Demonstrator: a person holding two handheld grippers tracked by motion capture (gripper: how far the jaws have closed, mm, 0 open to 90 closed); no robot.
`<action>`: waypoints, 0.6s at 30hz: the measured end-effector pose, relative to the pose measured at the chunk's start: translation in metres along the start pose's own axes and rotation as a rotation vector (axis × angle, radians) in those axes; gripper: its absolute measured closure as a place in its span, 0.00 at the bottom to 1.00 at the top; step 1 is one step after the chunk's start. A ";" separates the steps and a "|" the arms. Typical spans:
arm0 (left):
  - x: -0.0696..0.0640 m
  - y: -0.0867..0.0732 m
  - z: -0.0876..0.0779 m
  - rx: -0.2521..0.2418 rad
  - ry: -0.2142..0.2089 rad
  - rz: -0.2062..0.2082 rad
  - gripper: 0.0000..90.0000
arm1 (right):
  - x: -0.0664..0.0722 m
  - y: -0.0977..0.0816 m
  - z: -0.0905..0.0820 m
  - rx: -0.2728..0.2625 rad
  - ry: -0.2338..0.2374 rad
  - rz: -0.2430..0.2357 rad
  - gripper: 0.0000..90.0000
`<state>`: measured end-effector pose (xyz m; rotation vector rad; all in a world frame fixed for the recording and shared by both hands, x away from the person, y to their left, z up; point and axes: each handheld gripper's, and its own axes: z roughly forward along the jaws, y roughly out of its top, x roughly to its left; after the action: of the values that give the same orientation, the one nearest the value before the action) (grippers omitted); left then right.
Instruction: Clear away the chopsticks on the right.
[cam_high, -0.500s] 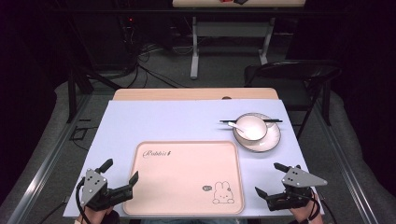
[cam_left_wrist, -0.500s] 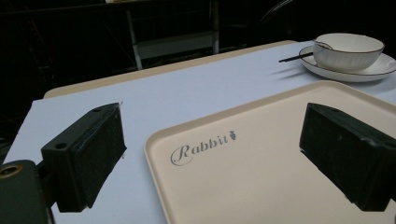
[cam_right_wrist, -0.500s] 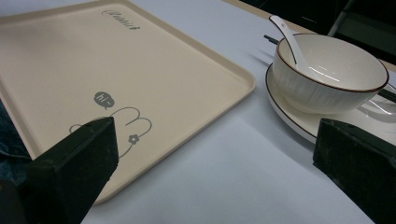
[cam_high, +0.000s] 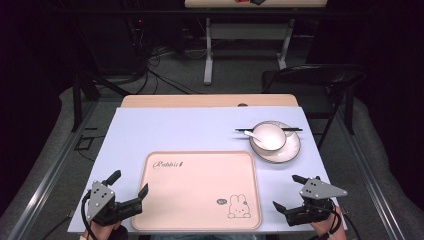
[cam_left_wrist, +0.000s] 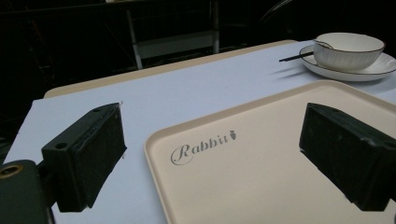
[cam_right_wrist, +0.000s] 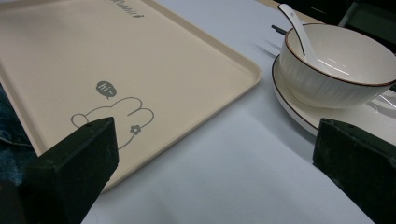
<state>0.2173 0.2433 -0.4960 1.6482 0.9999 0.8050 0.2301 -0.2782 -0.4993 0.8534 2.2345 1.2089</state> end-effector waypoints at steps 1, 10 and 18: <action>0.000 0.000 0.000 0.001 0.001 0.000 0.07 | -0.001 0.000 0.000 0.010 0.005 -0.007 0.00; 0.000 0.000 0.001 0.010 0.000 -0.003 0.08 | -0.010 0.008 0.004 0.088 0.015 -0.057 0.00; 0.000 0.000 0.001 0.010 -0.001 -0.003 0.08 | -0.014 0.010 0.006 0.112 0.007 -0.070 0.00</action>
<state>0.2181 0.2425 -0.4959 1.6551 1.0068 0.7989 0.2464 -0.2806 -0.4923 0.8062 2.3365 1.0647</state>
